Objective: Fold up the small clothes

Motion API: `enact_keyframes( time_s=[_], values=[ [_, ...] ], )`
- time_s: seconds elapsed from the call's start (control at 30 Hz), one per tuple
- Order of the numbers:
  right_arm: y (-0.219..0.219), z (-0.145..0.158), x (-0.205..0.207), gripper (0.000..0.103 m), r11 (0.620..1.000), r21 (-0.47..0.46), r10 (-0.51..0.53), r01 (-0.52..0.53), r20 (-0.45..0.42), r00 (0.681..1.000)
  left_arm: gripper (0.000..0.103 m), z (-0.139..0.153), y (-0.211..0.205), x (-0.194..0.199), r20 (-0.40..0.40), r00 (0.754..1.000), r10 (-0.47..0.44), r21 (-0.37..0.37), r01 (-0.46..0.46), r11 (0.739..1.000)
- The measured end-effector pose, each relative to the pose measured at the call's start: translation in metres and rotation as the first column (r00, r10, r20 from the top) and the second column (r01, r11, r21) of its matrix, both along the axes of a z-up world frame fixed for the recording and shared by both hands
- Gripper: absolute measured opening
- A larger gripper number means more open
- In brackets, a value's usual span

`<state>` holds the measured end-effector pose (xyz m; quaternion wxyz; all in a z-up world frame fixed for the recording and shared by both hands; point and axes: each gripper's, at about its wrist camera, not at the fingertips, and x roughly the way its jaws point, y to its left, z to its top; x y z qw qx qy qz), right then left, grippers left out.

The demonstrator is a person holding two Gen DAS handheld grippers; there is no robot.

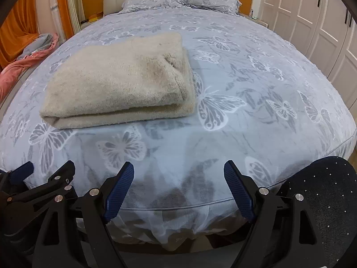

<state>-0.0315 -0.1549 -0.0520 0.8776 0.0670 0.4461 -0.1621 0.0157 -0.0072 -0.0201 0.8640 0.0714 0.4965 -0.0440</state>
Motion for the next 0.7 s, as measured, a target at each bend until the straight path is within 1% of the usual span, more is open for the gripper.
enact_keyframes(
  time_s=[0.07, 0.13, 0.23, 0.37, 0.43, 0.5, 0.57, 0.6, 0.7],
  values=[
    [0.0, 0.0, 0.0, 0.081, 1.0, -0.004, -0.001, 0.001, 0.006, 1.0, 0.094, -0.002, 0.002, 0.002, -0.012, 1.0, 0.013, -0.005, -0.013, 1.0],
    [0.0, 0.001, -0.001, 0.081, 1.0, -0.002, -0.002, 0.002, 0.017, 1.0, 0.097, -0.002, 0.005, 0.003, -0.009, 1.0, 0.029, -0.01, -0.029, 1.0],
    [0.0, 0.001, -0.001, 0.081, 1.0, 0.009, -0.008, 0.007, 0.033, 0.999, 0.097, -0.004, 0.009, 0.004, -0.017, 0.999, 0.037, -0.042, -0.038, 0.998],
    [-0.004, 0.0, 0.001, 0.081, 1.0, 0.022, -0.008, 0.007, 0.031, 0.999, 0.097, -0.002, 0.008, 0.003, 0.006, 1.0, 0.029, -0.047, -0.028, 0.998],
    [-0.009, 0.0, 0.002, 0.082, 0.999, 0.026, -0.029, 0.028, 0.034, 0.999, 0.097, 0.002, 0.005, -0.001, 0.039, 0.999, 0.017, -0.03, -0.015, 0.999],
    [-0.011, -0.001, 0.002, 0.082, 0.999, 0.03, -0.04, 0.039, 0.031, 0.999, 0.097, 0.003, 0.002, -0.002, 0.049, 0.999, 0.004, -0.008, -0.004, 1.0],
    [-0.008, -0.001, 0.002, 0.082, 0.999, 0.014, -0.032, 0.032, 0.027, 0.999, 0.097, 0.003, 0.0, -0.004, 0.064, 0.998, 0.012, 0.012, -0.013, 1.0],
    [-0.005, 0.0, 0.002, 0.082, 1.0, -0.001, -0.025, 0.025, 0.034, 0.999, 0.097, 0.004, 0.001, -0.003, 0.062, 0.998, 0.016, 0.009, -0.017, 1.0],
    [-0.002, 0.0, 0.001, 0.082, 1.0, -0.006, -0.008, 0.009, 0.036, 0.999, 0.095, 0.003, 0.004, -0.002, 0.05, 0.998, 0.024, -0.005, -0.024, 1.0]
  ],
)
